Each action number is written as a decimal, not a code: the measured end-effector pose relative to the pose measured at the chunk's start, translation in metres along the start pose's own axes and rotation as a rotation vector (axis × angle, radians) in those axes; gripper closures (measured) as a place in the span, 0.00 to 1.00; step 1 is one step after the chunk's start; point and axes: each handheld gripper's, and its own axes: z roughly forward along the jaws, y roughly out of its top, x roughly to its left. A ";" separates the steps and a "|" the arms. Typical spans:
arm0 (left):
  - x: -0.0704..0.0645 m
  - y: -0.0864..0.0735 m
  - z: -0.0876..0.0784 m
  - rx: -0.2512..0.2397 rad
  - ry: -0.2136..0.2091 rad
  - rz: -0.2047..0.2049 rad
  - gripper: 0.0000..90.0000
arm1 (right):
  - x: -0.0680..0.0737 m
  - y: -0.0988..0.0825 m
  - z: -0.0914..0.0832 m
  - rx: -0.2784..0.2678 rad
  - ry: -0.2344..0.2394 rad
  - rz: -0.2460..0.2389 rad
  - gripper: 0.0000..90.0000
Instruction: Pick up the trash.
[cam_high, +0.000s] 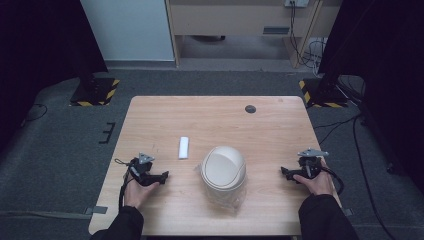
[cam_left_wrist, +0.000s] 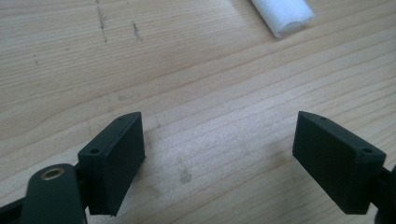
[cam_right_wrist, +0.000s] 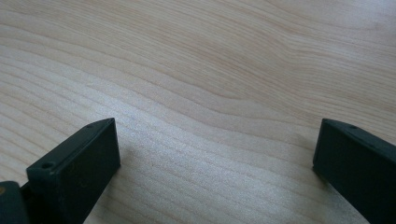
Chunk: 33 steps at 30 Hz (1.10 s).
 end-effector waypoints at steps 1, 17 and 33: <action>0.000 0.001 -0.001 -0.007 -0.001 -0.005 0.19 | 0.000 0.000 0.000 -0.001 0.000 0.000 0.01; -0.019 0.016 -0.024 -0.193 -0.074 -0.043 0.23 | 0.001 0.000 0.000 -0.001 0.002 -0.001 0.01; -0.032 0.027 -0.051 -0.397 -0.165 -0.088 0.25 | 0.001 0.000 0.000 0.000 0.002 0.000 0.01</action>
